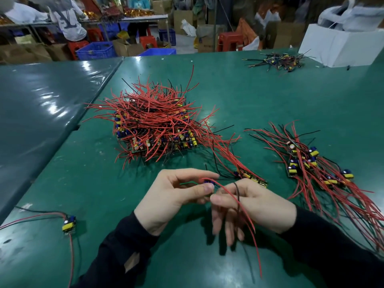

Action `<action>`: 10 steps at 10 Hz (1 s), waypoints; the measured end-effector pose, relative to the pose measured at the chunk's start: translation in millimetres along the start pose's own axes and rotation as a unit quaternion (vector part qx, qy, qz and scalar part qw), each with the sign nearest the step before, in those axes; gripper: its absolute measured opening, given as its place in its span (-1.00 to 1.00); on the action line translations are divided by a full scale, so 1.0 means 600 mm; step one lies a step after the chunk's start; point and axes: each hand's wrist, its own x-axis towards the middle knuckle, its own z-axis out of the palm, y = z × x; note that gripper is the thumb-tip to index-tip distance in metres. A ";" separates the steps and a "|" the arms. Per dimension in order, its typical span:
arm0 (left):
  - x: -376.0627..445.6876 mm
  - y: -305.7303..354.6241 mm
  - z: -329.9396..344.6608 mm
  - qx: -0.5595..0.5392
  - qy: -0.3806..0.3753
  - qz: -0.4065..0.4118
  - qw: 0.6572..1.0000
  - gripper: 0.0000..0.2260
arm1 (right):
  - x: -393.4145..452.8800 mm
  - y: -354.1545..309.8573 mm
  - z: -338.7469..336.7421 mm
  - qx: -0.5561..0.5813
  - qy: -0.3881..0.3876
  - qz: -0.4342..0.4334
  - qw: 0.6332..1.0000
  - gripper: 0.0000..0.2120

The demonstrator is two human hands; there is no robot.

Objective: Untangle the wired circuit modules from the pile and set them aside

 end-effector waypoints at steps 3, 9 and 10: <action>0.003 0.000 0.002 0.052 0.028 0.059 0.996 -0.77 | 0.001 0.004 0.002 -0.086 0.119 -0.113 0.983 -0.75; 0.001 -0.008 -0.009 -0.063 -0.107 0.023 0.992 -0.70 | -0.007 -0.001 0.007 -0.007 0.011 -0.055 0.998 -0.65; 0.002 -0.006 -0.011 -0.070 -0.089 0.033 0.993 -0.70 | -0.006 -0.005 0.008 -0.036 0.038 -0.073 0.996 -0.71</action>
